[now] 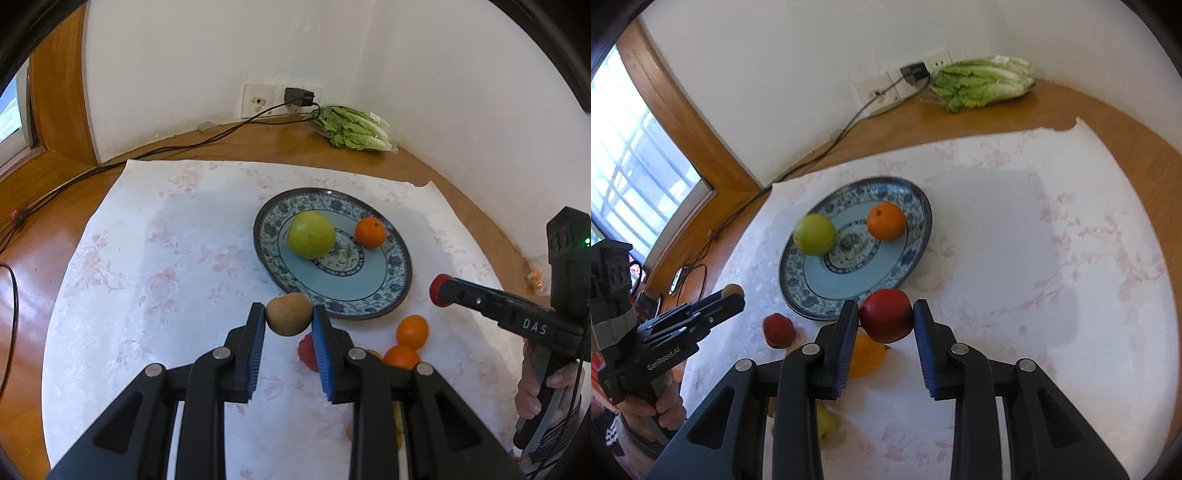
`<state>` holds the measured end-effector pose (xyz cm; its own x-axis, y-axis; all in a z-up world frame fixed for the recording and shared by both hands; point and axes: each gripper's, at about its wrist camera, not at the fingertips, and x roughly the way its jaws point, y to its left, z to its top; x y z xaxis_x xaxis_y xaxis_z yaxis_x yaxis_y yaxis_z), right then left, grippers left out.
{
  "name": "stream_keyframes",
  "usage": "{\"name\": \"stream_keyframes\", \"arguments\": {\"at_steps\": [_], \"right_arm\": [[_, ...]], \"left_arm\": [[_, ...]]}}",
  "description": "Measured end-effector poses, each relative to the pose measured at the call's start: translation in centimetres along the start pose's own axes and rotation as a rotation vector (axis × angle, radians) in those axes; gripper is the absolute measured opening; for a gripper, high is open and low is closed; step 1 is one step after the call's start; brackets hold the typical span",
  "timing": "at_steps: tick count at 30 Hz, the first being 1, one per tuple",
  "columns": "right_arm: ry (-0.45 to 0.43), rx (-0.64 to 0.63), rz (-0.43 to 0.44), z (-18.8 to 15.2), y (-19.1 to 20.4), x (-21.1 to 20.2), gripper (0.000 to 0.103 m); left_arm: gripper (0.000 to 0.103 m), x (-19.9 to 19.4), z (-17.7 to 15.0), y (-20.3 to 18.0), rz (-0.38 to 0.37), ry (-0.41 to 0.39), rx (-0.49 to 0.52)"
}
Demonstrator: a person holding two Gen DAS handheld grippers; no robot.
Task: Organize fruits
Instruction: 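Carry the pear and red apple onto the plate with both tools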
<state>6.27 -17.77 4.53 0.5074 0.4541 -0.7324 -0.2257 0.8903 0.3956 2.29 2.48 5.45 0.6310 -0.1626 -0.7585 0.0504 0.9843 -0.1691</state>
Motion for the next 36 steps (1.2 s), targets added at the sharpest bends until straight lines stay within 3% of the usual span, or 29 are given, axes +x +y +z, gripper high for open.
{"name": "stream_keyframes", "arguments": {"at_steps": [16,20,27,36], "right_arm": [[-0.124,-0.087,-0.003,4.6,4.0,-6.9,0.032],[-0.146,-0.129,-0.038,6.1,4.9,-7.8,0.032],[-0.119,-0.138,-0.056,7.5,5.0,-6.8,0.032],[-0.032,-0.138,-0.072,6.7,3.3,-2.4,0.032]], "left_arm": [[0.027,-3.5,4.2,-3.1,-0.037,-0.032,0.057],[0.027,-3.5,5.2,-3.7,-0.032,-0.029,0.069],[0.027,-2.2,6.6,-4.3,-0.035,-0.011,0.065],[0.027,2.4,5.1,-4.2,-0.049,0.065,0.04]]}}
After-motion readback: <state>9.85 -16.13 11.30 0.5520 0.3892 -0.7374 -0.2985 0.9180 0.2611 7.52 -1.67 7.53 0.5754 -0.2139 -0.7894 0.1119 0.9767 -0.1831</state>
